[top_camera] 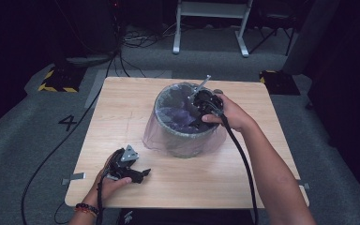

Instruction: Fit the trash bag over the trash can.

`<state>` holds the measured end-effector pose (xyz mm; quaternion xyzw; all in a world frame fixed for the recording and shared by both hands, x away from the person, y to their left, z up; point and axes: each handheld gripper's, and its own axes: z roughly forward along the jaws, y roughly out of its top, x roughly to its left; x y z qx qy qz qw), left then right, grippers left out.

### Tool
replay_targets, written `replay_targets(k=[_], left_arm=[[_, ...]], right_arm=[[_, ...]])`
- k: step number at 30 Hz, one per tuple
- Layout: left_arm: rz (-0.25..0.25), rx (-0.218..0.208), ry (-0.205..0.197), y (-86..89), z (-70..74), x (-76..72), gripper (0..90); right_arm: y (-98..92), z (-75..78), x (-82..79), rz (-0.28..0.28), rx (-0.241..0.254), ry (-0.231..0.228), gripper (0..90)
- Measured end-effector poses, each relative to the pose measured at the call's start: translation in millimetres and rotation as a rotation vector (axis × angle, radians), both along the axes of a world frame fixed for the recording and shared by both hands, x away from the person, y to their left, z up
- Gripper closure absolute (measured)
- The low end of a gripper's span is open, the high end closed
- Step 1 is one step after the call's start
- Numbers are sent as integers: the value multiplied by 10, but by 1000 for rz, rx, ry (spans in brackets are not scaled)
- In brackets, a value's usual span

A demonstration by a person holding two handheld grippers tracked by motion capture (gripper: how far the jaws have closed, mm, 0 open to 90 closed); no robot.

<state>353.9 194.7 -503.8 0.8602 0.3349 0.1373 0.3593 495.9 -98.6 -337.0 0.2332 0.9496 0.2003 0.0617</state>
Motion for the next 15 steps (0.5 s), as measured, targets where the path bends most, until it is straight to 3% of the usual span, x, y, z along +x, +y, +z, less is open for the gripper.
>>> replay_targets(k=[11,15], left_arm=[[0,1,1,0,1,-1,141],[1,0,1,0,1,-1,141]], right_arm=[[45,-31,10,-10,-91,15,191],[48,-26,8,-20,-84,1,196]])
